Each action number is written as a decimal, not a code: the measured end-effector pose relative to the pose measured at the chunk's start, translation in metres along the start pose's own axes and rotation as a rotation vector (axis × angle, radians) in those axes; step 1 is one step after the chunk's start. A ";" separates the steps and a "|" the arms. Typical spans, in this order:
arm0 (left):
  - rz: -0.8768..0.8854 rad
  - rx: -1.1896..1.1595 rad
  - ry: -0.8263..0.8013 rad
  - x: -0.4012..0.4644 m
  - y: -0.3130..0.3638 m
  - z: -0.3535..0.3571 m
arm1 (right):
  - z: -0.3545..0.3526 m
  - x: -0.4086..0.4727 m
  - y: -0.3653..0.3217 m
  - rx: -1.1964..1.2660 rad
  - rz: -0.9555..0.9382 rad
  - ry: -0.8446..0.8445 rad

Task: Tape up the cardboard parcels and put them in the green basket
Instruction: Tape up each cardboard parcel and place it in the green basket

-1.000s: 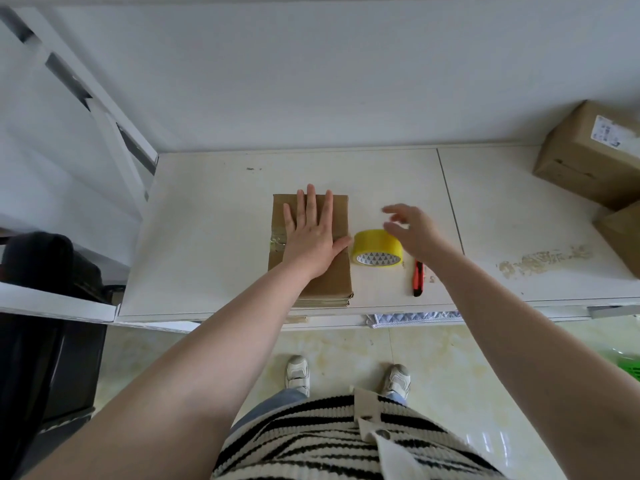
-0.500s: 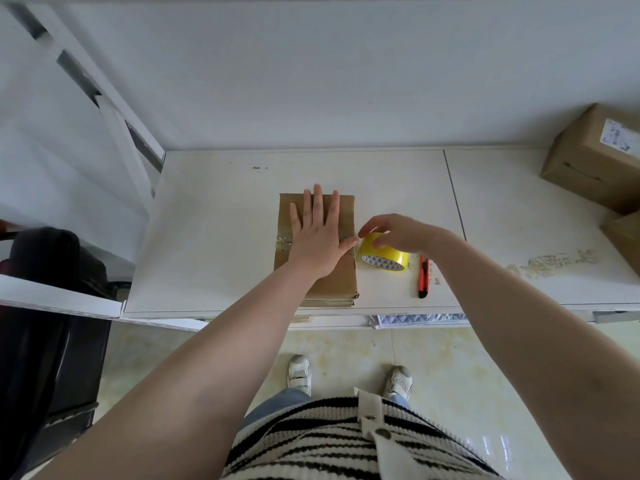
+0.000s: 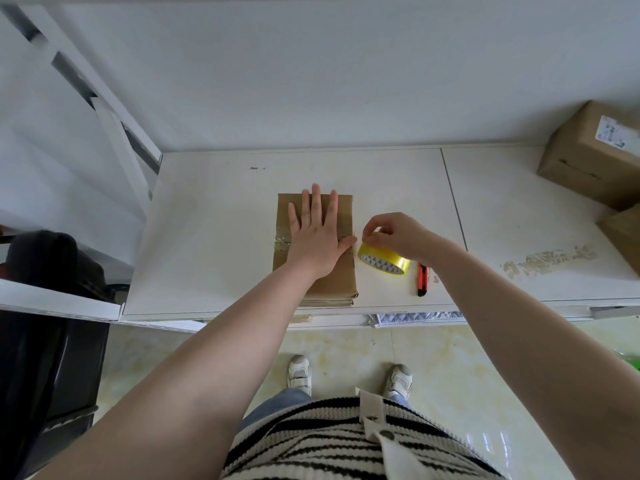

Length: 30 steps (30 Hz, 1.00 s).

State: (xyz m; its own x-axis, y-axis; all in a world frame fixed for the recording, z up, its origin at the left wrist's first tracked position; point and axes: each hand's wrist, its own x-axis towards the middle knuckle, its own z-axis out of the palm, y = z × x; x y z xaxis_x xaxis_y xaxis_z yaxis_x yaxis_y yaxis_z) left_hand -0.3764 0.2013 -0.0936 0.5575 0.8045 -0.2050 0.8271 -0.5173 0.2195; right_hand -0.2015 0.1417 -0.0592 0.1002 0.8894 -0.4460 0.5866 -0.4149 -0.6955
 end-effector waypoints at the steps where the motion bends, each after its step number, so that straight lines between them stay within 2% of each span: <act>1: -0.001 0.000 -0.001 0.000 0.000 0.000 | 0.002 -0.002 0.001 -0.007 0.012 0.027; 5: 0.016 -0.003 0.018 -0.001 -0.001 0.000 | 0.004 -0.012 0.014 -0.012 0.122 0.171; 9: 0.017 0.014 0.026 -0.003 0.003 -0.002 | -0.007 -0.036 0.027 0.276 0.160 0.232; 12: 0.110 0.051 0.187 -0.011 0.011 -0.009 | -0.012 -0.054 0.025 0.446 0.102 0.255; 13: 0.179 -0.019 0.258 -0.014 0.017 -0.011 | -0.013 -0.060 0.022 0.487 0.069 0.252; 15: 0.260 -0.415 0.267 -0.020 0.032 -0.020 | -0.011 -0.068 0.018 0.546 -0.011 0.248; 17: 0.207 -0.791 0.148 -0.026 0.049 -0.030 | -0.008 -0.073 0.013 0.583 -0.087 0.258; 19: 0.112 -0.945 0.131 -0.028 0.059 -0.037 | -0.005 -0.073 0.007 0.626 -0.131 0.290; 24: -0.006 -1.084 0.181 -0.026 0.067 -0.046 | -0.001 -0.070 -0.001 0.635 -0.172 0.353; 30: -0.081 -0.980 0.172 -0.023 0.065 -0.057 | 0.002 -0.068 -0.001 0.570 -0.256 0.356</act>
State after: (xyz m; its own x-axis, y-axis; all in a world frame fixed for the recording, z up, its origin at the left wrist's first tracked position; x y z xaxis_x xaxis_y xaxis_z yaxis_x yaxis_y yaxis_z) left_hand -0.3398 0.1660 -0.0207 0.4200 0.8981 -0.1302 0.3953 -0.0519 0.9171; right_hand -0.2106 0.0814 -0.0295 0.3287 0.9405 -0.0860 0.1261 -0.1339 -0.9829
